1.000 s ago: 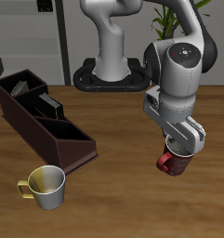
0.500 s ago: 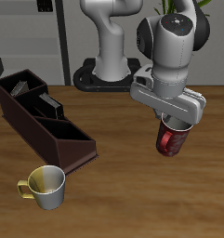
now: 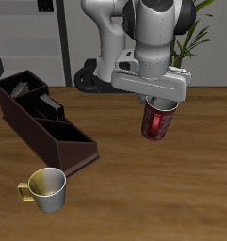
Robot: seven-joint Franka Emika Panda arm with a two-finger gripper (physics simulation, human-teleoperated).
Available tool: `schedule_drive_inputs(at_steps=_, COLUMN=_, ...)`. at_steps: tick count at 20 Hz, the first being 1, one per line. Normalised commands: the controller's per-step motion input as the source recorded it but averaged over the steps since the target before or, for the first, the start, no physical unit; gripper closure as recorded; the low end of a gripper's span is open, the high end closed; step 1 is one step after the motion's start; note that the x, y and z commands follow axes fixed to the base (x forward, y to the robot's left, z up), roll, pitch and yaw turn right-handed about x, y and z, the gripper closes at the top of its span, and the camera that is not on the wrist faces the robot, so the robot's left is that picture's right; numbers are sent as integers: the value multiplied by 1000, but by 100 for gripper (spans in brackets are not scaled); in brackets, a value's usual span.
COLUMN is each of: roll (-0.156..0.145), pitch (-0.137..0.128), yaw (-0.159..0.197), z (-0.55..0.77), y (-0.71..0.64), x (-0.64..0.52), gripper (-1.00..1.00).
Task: Place the black book into the right desk caddy's front compartment and place the yellow book into the right desk caddy's right compartment and place the red mug into the right desk caddy's left compartment
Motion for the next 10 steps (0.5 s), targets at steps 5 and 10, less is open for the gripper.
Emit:
schedule_drive_inputs(at_steps=5, roll=52, pitch=20, yaw=157, z=153, y=-203, x=-192, gripper=100)
schedule_drive_inputs(at_steps=10, roll=-29, pitch=15, yaw=94, z=184, y=-424, x=-243, gripper=100)
